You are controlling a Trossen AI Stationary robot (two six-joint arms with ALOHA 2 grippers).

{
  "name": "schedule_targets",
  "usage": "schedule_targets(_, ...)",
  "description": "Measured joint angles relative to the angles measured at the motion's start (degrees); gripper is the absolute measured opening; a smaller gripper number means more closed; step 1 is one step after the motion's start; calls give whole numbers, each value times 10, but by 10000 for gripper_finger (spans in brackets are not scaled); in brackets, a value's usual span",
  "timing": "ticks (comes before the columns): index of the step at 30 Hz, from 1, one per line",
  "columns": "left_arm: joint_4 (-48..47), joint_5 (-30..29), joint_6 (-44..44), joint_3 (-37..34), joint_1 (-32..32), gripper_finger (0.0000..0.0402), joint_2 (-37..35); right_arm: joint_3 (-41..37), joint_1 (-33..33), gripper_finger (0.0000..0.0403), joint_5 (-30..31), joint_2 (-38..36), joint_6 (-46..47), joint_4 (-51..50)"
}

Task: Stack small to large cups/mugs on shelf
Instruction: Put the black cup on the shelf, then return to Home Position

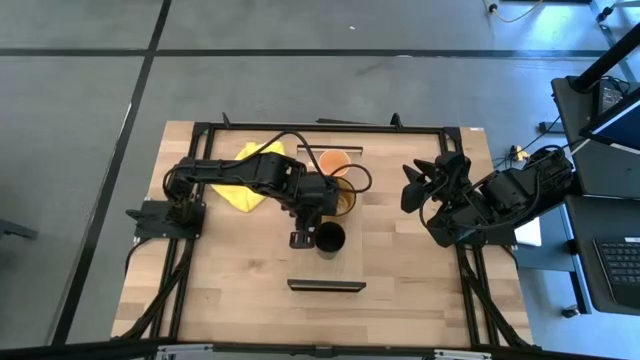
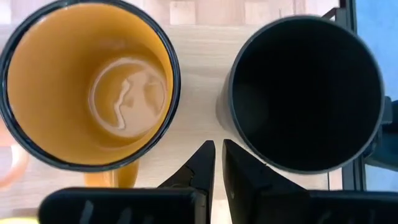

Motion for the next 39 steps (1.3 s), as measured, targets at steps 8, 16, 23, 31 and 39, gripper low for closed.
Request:
schedule_targets(8, 19, 25, 7, 0, 0, 24, 0, 0, 0, 161, 0, 0, 0, 0)
schedule_targets(16, 21, -7, 23, 0, 3, 21, 0, 0, 0, 161, 0, 0, 0, 0)
schedule_targets(23, 18, -35, 46, 0, 21, 21, -4, 0, 0, 161, -3, 0, -9, 0)
schedule_targets(31, 90, 84, 78, 0, 43, 21, -69, 0, 0, 161, -50, -15, -64, 21)
schedule_targets(39, 200, 230, 104, 0, 74, 20, -150, 0, 0, 161, -144, -42, -482, 398)
